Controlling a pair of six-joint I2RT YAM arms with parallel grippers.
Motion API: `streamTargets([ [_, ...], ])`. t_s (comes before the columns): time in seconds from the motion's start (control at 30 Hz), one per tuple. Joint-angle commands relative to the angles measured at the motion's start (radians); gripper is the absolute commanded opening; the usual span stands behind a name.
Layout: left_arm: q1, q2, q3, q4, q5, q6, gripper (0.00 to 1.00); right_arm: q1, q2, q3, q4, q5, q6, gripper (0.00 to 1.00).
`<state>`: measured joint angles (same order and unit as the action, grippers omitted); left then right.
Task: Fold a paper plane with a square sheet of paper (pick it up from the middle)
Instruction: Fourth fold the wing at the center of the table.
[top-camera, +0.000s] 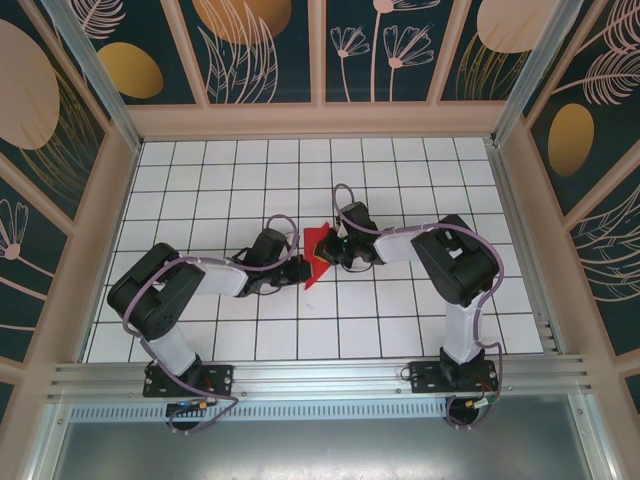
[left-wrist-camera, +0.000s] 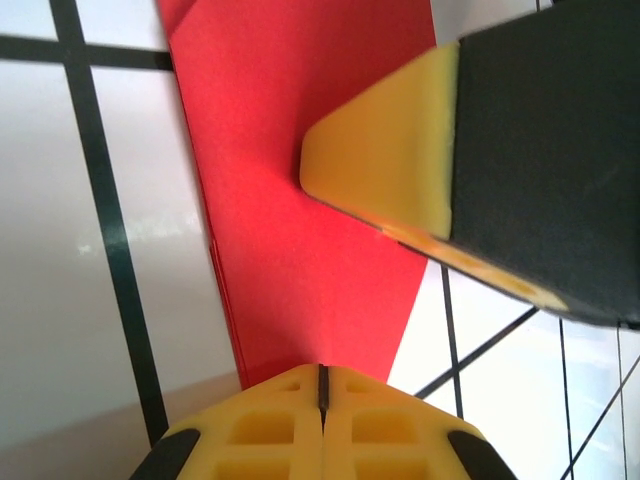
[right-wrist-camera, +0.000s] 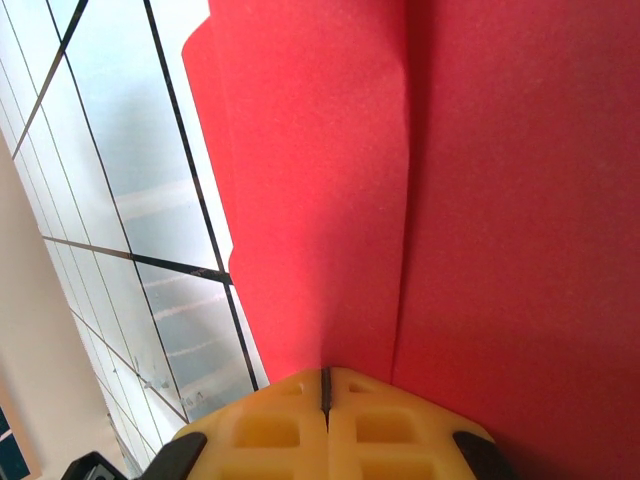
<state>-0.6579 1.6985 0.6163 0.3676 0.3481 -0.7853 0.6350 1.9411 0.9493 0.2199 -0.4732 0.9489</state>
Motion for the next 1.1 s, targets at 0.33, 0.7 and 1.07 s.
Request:
streamTargets([
  [0.33, -0.037, -0.187, 0.007, -0.114, -0.217, 0.069, 0.16, -0.018, 0.084, 0.015, -0.1, 0.164, 0.005, 0.0],
  [0.7, -0.036, -0.073, 0.031, -0.029, -0.063, 0.008, 0.17, -0.02, 0.092, 0.021, -0.109, 0.16, 0.008, 0.0],
  [1.07, -0.037, -0.038, 0.019, -0.101, -0.032, 0.01, 0.13, -0.023, 0.101, 0.025, -0.118, 0.16, 0.007, 0.0],
])
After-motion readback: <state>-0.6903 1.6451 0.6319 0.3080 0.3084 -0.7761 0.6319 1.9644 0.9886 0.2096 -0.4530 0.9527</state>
